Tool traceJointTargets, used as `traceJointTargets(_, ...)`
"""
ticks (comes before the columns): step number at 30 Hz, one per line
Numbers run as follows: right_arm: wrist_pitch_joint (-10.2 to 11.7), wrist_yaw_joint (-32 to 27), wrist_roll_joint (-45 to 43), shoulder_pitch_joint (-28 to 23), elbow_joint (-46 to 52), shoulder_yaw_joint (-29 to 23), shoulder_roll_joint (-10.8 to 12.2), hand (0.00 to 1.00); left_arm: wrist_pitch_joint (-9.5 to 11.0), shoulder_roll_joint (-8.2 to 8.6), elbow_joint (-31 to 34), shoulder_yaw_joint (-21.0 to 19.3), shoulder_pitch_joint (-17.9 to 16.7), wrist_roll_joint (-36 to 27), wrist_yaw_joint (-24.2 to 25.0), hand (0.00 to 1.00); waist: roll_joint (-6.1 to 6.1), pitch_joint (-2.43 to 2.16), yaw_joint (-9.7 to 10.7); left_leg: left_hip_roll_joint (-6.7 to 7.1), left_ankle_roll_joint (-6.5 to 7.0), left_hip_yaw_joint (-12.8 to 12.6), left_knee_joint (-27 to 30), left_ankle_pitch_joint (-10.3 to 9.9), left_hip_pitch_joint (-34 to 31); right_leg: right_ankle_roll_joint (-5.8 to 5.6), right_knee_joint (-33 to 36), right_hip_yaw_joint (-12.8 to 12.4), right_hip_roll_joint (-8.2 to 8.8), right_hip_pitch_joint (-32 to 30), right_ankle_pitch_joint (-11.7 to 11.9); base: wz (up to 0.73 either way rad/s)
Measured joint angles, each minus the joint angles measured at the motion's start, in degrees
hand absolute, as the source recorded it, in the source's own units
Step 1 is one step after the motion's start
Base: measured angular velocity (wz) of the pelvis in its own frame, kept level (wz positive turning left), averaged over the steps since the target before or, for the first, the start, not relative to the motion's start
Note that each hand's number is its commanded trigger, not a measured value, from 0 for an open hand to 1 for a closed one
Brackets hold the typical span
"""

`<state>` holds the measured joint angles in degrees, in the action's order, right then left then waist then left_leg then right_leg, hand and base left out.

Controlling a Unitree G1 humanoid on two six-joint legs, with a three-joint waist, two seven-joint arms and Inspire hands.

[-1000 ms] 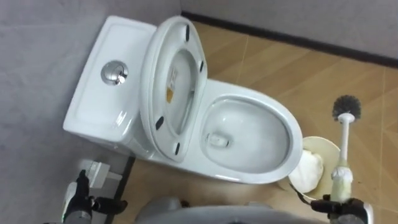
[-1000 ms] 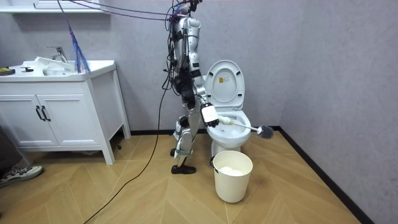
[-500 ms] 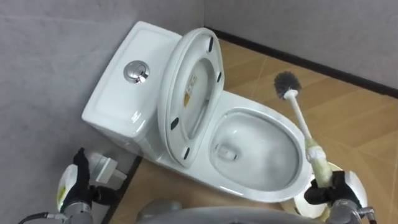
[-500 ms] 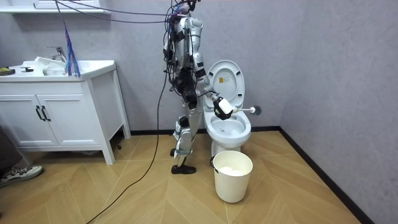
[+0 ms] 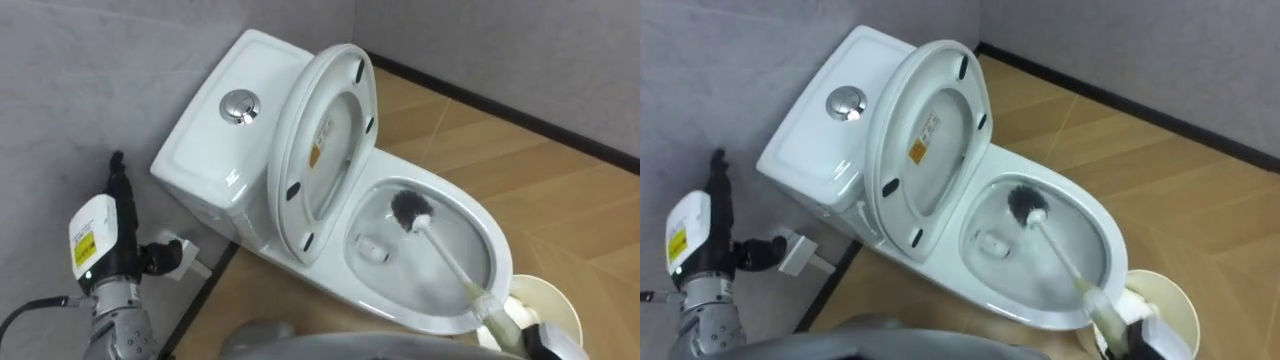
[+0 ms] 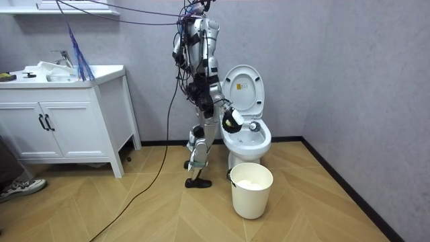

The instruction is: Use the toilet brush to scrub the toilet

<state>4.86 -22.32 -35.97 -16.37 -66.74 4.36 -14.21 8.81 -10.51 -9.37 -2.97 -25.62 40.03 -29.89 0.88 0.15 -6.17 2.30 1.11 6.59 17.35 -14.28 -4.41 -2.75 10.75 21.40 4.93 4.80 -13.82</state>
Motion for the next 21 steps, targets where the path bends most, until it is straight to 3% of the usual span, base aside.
traceJointTargets(6,0.12,0.82,-3.31,-0.45,-1.29,0.02,-0.03,1.0,0.39,-0.09,0.52,0.44,1.28,1.01,-1.07,0.0,-0.02,-0.08,1.27,-0.01,0.01,-0.17,0.17,0.01,0.28,0.01,-0.06,-0.81,-0.03,0.11,0.01,-0.03)
traceJointTargets(10,0.02,1.97,-6.04,-0.15,-1.61,0.04,-0.57,1.0,0.39,-1.11,0.58,3.17,3.44,2.77,-0.97,0.0,0.28,-0.02,1.38,-0.1,0.03,-0.5,0.16,0.02,0.33,0.06,-0.05,-1.01,0.02,0.02,0.04,-0.01)
traceJointTargets(15,-0.05,3.08,-7.29,2.29,-2.04,0.74,-2.11,1.0,0.37,-2.71,-0.74,5.55,6.52,4.31,-0.88,0.0,0.25,0.02,1.33,-0.4,0.07,-1.34,0.15,0.08,0.0,0.36,0.02,-1.41,-0.07,-0.2,0.22,-0.08)
traceJointTargets(17,-0.79,3.22,-7.53,3.84,-2.14,2.0,-3.03,1.0,0.4,-4.16,-3.9,8.28,8.21,3.93,-0.78,0.0,0.19,0.0,1.36,-0.45,0.08,-1.47,0.29,0.09,-0.15,0.37,0.17,-1.48,-0.04,-0.74,0.23,-0.02)
traceJointTargets(21,-1.22,3.76,-11.15,7.78,-2.12,2.28,-4.81,1.0,0.99,-4.67,-5.67,8.85,8.43,3.33,-0.51,0.0,-0.3,0.03,0.81,-0.49,0.09,-1.82,0.69,0.54,-1.93,0.4,2.24,-2.08,0.11,-3.08,0.22,-0.05)
